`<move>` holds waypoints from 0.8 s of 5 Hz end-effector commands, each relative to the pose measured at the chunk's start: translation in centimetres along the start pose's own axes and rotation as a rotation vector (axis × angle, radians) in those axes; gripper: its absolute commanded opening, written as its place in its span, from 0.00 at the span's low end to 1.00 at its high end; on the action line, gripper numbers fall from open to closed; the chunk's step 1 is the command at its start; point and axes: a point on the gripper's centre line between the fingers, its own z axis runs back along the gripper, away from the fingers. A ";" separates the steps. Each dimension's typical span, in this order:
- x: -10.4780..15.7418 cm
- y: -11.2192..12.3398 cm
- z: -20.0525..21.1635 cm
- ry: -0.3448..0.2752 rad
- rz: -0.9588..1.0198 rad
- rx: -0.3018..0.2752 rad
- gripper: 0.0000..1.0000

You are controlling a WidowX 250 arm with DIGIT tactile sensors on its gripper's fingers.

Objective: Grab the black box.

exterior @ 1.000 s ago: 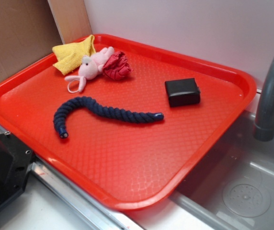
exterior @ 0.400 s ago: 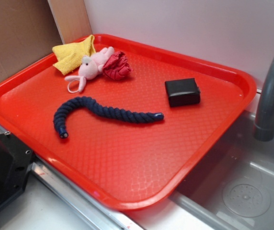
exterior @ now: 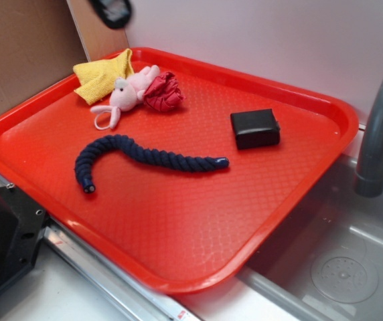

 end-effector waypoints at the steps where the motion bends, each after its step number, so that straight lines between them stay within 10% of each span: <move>1: 3.6 -1.1 -2.7 0.037 -0.014 0.001 1.00; 4: 6.1 -1.5 -8.2 0.068 -0.154 -0.034 1.00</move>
